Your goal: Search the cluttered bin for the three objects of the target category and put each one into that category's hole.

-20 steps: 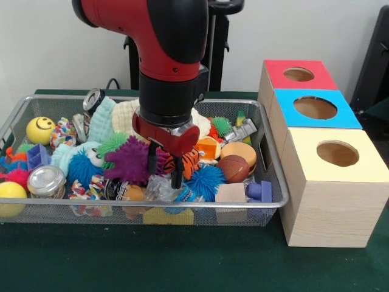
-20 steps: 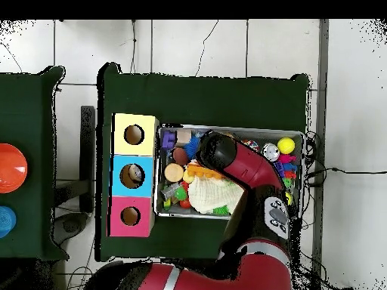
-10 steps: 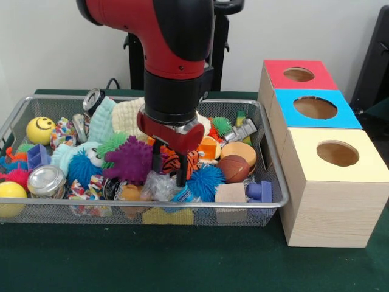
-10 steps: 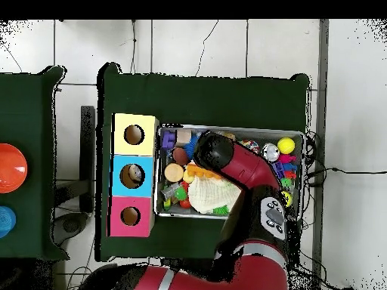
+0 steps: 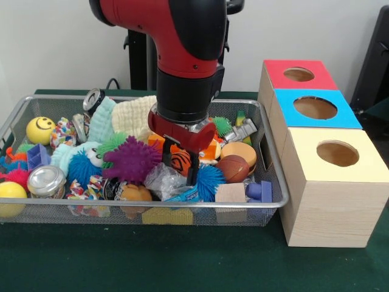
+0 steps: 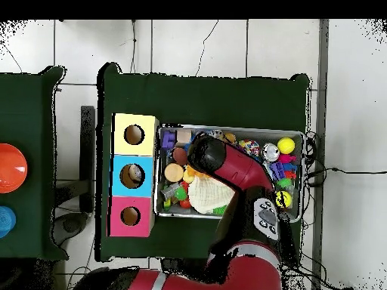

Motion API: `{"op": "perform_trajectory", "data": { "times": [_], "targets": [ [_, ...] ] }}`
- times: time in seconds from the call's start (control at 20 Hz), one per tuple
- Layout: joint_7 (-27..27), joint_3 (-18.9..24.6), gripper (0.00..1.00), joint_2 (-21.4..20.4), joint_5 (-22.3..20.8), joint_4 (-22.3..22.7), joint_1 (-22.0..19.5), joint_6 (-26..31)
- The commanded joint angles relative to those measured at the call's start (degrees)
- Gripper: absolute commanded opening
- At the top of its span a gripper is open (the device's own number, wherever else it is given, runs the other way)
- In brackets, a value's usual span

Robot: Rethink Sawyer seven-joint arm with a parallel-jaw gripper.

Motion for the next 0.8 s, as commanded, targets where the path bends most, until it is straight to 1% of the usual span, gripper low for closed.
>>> {"op": "perform_trajectory", "data": {
  "times": [0.05,0.15,0.4,0.8],
  "targets": [
    [13.4,1.1,1.00,2.1,0.7,4.1,1.8,-5.8],
    [13.7,-0.1,1.00,2.0,0.9,3.5,2.7,-4.8],
    [11.9,0.6,1.00,3.1,1.0,1.7,1.8,-4.7],
    [9.4,-0.1,1.00,3.6,0.2,-2.8,1.4,-0.9]
  ]
}}
